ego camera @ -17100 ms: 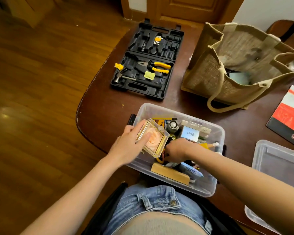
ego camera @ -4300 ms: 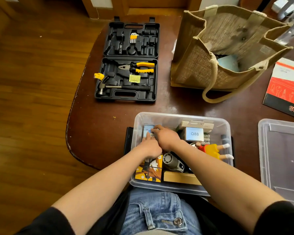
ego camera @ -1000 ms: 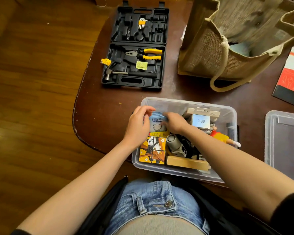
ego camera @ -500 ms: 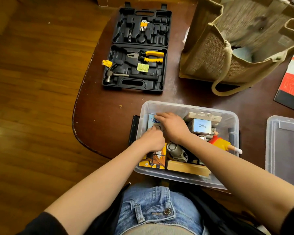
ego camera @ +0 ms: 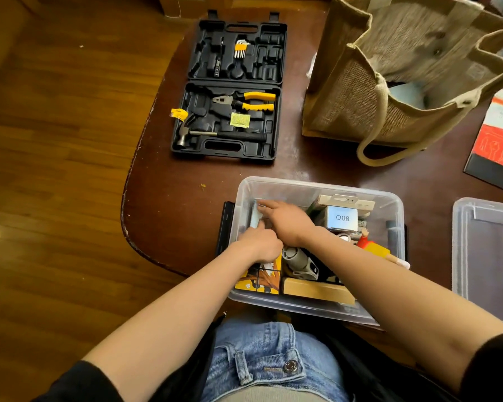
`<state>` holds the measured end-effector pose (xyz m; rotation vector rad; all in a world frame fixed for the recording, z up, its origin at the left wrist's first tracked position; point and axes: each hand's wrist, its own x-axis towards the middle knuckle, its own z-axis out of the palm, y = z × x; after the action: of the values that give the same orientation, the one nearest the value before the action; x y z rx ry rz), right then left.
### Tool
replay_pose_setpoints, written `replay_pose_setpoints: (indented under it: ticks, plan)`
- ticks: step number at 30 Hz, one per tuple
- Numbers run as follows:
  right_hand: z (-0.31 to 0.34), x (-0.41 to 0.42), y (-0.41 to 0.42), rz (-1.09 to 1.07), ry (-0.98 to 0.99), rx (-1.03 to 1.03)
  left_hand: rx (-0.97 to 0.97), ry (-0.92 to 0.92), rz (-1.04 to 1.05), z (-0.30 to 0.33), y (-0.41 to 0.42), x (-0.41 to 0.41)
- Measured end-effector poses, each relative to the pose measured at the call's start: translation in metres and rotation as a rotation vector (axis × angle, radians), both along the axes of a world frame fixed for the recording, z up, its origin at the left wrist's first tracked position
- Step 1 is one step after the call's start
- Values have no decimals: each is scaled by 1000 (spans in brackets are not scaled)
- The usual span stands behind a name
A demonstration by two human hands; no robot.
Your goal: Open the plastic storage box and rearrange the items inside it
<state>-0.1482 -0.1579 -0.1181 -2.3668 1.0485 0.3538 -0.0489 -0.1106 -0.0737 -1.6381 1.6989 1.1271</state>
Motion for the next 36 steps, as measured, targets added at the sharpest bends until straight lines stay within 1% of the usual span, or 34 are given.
replay_pose_setpoints:
  ticks: [2,3,5,6,9,11,13,15,17,19,22,24,26,28,30,31,36]
  plan:
    - [1,1,0,-51,20,116,56,-5,8,3,-2,-1]
    - [4,2,-1,-89,1,188,86,-2,6,4,-3,-1]
    - [15,1,-3,-191,-87,281,109,2,-8,4,-3,-1]
    - [23,-1,-3,-249,-133,292,99,1,-20,4,-4,0]
    - [52,-25,3,-369,-247,252,27,-10,-66,-1,-2,3]
    - [71,-56,10,-445,-284,217,-22,-9,-100,-3,1,2]
    - [86,-89,19,-539,-241,149,-39,9,-116,-4,1,2]
    - [96,-119,27,-602,-80,47,-49,26,-104,-3,-1,0]
    - [101,-139,32,-581,139,-14,-44,34,-59,1,-3,-4]
    - [101,-147,37,-512,312,2,-59,29,20,5,-4,-9]
    - [102,-149,37,-423,427,67,-186,72,170,12,-5,-20]
    - [105,-147,33,-367,461,152,-293,121,232,17,-5,-28]
    - [107,-145,35,-344,463,211,-383,177,239,21,-4,-37]
    - [106,-140,44,-302,476,126,-434,258,250,24,-4,-45]
    - [103,-134,54,-258,473,1,-443,326,259,27,-3,-55]
    - [101,-133,57,-260,456,-26,-437,351,258,28,-3,-59]
    - [107,-140,47,-270,472,14,-400,440,282,30,-2,-70]
